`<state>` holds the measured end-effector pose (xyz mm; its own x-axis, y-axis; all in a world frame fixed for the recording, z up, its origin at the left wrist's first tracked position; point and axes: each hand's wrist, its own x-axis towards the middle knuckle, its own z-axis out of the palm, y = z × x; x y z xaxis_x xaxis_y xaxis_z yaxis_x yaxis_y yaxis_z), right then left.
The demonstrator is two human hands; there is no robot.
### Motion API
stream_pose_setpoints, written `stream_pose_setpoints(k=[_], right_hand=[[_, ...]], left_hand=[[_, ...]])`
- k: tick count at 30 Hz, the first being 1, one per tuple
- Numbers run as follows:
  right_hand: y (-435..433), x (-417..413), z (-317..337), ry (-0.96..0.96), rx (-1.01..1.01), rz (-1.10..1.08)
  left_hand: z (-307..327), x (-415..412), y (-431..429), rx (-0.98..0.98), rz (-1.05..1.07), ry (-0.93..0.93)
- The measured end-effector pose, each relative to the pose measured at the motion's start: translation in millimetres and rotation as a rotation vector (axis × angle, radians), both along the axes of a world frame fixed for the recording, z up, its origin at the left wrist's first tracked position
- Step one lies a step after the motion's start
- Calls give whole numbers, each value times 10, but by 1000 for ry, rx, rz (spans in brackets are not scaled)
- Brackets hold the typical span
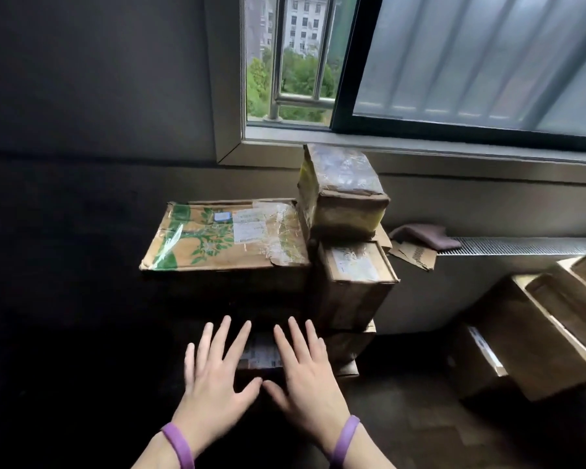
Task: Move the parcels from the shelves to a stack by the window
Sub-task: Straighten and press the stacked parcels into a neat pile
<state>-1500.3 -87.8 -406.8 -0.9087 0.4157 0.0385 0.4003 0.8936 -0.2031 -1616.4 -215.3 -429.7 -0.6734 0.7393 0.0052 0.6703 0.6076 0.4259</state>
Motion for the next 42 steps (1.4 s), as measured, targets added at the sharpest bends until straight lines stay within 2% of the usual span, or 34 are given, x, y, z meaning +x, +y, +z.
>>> stream_pose_setpoints(k=[1, 4, 11, 16, 23, 27, 31, 36, 42], right_hand=[[3, 30, -93, -27, -32, 5], [68, 131, -469, 13, 66, 29], [250, 268, -1490, 71, 121, 65], [402, 269, -2139, 175, 124, 47], [560, 127, -2847, 455, 313, 92], [577, -16, -3200, 565, 392, 98], [559, -125, -3614, 609, 439, 76], [601, -228, -4121, 630, 471, 105], [613, -318, -4603, 637, 511, 84]], left_hand=[[-89, 23, 29, -1, 2, 1], [-396, 129, 109, 9, 15, -3], [-1300, 294, 242, -22, 33, 43], [-1885, 309, 308, 55, 32, 74], [-2563, 260, 342, 308, 24, 331], [-2972, 178, 383, 357, 25, 415], [-3397, 79, 432, 391, 34, 454], [-3896, -18, 493, 463, 11, 606], [-4406, -40, 606, 506, 35, 657]])
